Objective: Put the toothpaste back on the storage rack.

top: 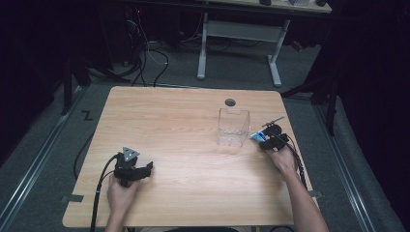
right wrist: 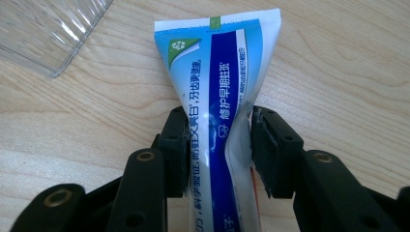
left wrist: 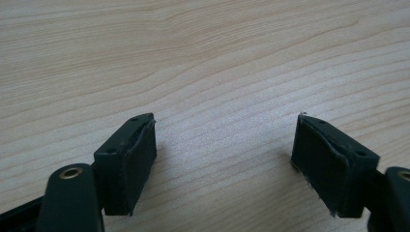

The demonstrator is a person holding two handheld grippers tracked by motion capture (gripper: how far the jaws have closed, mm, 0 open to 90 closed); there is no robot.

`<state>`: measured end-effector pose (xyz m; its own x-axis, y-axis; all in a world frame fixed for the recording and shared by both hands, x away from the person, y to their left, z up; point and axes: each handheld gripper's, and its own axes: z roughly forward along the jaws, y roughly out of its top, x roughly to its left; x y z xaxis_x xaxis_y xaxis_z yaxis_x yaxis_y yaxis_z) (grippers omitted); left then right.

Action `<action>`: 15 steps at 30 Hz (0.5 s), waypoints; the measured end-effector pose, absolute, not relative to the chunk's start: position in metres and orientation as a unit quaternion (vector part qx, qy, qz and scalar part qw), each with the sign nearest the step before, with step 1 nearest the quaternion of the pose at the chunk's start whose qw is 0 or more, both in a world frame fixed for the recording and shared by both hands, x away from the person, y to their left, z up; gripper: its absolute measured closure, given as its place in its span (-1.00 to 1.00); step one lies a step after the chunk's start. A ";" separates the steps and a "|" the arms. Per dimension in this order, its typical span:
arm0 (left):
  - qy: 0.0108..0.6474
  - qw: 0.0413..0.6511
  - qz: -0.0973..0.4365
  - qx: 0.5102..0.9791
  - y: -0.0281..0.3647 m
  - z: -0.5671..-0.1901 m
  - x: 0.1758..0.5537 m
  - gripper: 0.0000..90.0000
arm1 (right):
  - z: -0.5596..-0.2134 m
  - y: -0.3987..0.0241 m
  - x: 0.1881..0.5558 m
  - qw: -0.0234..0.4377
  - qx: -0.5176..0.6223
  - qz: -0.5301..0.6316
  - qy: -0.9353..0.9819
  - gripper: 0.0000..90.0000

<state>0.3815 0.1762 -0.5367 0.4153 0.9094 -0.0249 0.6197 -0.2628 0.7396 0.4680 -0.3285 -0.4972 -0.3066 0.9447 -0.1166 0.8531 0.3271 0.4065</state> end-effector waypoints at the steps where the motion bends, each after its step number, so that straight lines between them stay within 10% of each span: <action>1: 0.499 0.346 0.209 0.767 0.176 -0.537 0.382 -0.46 | -0.497 -0.329 0.468 0.169 0.563 0.133 0.798 0.35; 15: 0.499 0.346 0.209 0.767 0.176 -0.537 0.382 -0.46 | -0.494 -0.333 0.466 0.163 0.560 0.150 0.798 0.52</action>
<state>0.3815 0.1762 -0.5367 0.4152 0.9094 -0.0245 0.6194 -0.2628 0.7398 0.4657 -0.3333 -0.4935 -0.3187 0.9433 -0.0926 0.8457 0.3271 0.4216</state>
